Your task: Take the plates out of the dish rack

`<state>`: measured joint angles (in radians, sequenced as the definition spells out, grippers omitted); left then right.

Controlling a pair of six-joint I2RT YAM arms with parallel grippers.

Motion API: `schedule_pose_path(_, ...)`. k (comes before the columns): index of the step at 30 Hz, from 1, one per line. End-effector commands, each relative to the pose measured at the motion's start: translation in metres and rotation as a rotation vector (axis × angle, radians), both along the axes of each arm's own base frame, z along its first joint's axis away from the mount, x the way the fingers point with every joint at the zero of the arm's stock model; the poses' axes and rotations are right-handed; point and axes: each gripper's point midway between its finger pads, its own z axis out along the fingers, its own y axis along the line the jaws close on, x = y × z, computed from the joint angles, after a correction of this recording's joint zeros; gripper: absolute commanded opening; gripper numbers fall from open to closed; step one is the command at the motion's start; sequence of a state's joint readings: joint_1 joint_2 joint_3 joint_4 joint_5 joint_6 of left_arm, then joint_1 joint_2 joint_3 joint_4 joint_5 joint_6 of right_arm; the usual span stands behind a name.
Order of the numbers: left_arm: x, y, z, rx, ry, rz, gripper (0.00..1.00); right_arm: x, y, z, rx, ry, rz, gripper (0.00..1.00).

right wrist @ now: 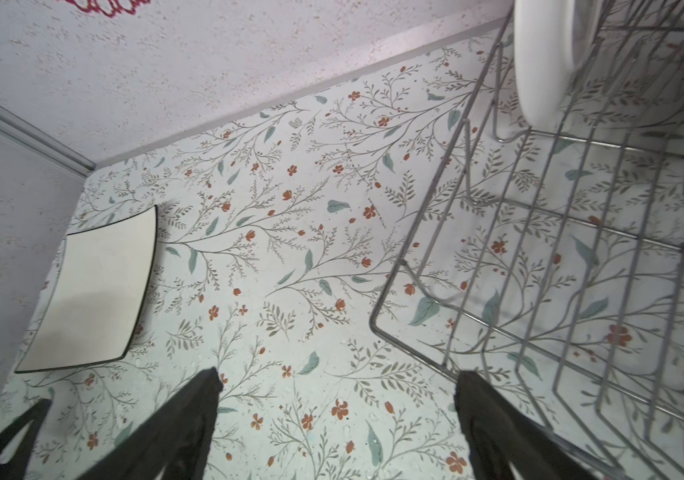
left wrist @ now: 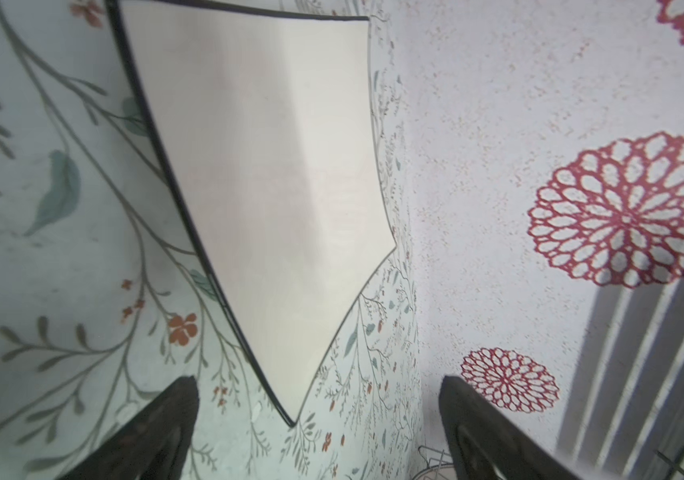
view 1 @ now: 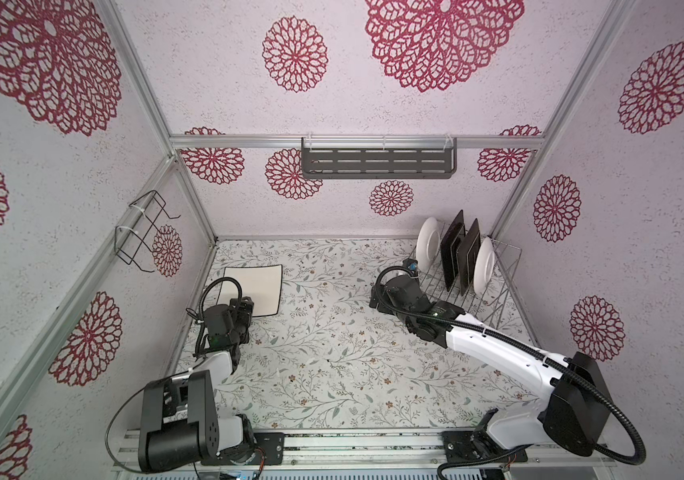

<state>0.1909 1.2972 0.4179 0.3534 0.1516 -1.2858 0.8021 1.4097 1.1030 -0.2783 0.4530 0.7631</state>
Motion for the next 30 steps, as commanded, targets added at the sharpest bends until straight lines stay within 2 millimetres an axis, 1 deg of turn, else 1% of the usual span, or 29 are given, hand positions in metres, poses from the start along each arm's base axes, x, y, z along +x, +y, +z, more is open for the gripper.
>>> schedule_pose_path(1,-0.001,-0.013,0.027,0.131,-0.007,-0.093,0.95,0.0,-0.029,0.035,-0.101,-0.075,-0.08,0.93)
schedule_pose_path(3,-0.002,-0.024,0.046,0.198,-0.021,-0.142,0.95,0.0,-0.044,0.04,-0.171,-0.084,-0.128,0.94)
schedule_pose_path(6,-0.007,-0.037,0.068,0.284,-0.043,-0.194,0.95,0.0,-0.062,0.046,-0.25,-0.095,-0.184,0.95)
schedule_pose_path(8,-0.009,-0.046,0.08,0.32,-0.059,-0.231,0.95,0.001,-0.072,0.048,-0.274,-0.095,-0.228,0.95)
schedule_pose_path(11,-0.009,-0.062,0.09,0.345,-0.078,-0.301,0.95,0.006,-0.085,0.05,-0.301,-0.085,-0.284,0.94)
schedule_pose_path(17,-0.011,-0.09,0.091,0.358,-0.084,-0.408,0.95,0.022,-0.1,0.052,-0.454,-0.079,-0.367,0.96)
schedule_pose_path(20,-0.014,-0.097,0.089,0.382,-0.073,-0.434,0.95,0.031,-0.104,0.052,-0.529,-0.078,-0.406,0.97)
schedule_pose_path(25,-0.015,-0.108,0.087,0.375,-0.081,-0.452,0.96,0.049,-0.106,0.049,-0.61,-0.08,-0.44,0.97)
schedule_pose_path(30,-0.014,-0.122,0.084,0.358,-0.094,-0.475,0.95,0.065,-0.113,0.044,-0.688,-0.082,-0.486,0.96)
